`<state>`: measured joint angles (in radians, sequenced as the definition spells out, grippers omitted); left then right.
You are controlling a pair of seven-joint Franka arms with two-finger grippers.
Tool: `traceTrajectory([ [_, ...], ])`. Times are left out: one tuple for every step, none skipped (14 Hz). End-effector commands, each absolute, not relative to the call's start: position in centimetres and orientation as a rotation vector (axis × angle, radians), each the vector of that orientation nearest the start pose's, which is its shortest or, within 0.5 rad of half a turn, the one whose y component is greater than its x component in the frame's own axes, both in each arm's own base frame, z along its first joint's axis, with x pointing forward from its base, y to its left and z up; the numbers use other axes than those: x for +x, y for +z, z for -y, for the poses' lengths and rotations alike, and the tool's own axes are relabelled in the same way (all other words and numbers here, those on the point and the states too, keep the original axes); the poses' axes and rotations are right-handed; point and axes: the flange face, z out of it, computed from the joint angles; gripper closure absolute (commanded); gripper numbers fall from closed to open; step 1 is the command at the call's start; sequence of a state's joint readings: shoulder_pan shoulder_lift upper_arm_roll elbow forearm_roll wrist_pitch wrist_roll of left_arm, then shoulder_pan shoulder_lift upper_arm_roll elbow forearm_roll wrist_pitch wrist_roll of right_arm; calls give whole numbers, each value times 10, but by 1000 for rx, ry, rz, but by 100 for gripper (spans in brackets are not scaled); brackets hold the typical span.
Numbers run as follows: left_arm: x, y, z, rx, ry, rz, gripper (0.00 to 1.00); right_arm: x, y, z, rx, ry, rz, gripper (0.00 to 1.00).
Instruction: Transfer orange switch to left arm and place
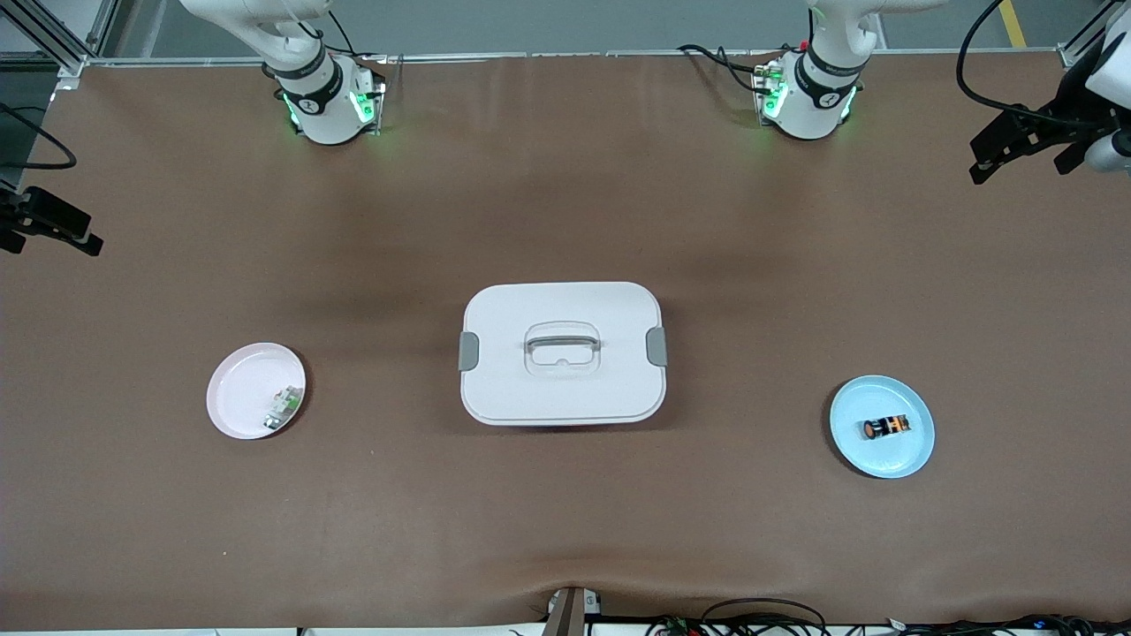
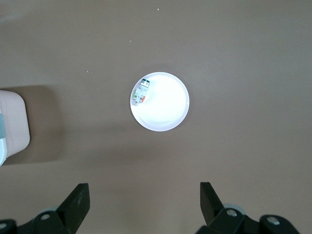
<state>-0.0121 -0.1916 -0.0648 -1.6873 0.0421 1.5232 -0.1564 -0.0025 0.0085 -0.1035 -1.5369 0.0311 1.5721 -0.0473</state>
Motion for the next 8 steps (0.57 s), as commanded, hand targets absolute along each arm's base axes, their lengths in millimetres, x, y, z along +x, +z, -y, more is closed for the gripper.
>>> traceTrajectory([
  [485, 669, 36, -3102, -40, 119, 0, 556, 641, 58, -3123, -41, -100, 0],
  [486, 668, 35, -3102, -35, 126, 0, 556, 641, 58, -3123, -41, -100, 0],
  [488, 666, 36, -3102, -28, 131, 0, 556, 641, 58, -3123, -41, -100, 0],
  [490, 663, 35, -3101, -11, 133, 0, 556, 641, 58, -3123, -41, -100, 0],
  [494, 657, 34, -3100, 8, 137, 0, 556, 641, 58, -3123, -41, -100, 0],
  [496, 658, 33, -3093, 2, 140, 0, 556, 641, 58, -3123, -41, -100, 0],
  [500, 658, 31, -3077, 6, 132, 0, 556, 641, 58, -3123, -41, -100, 0],
  [502, 662, 29, -3056, 15, 131, 0, 556, 641, 58, -3123, -41, -100, 0],
])
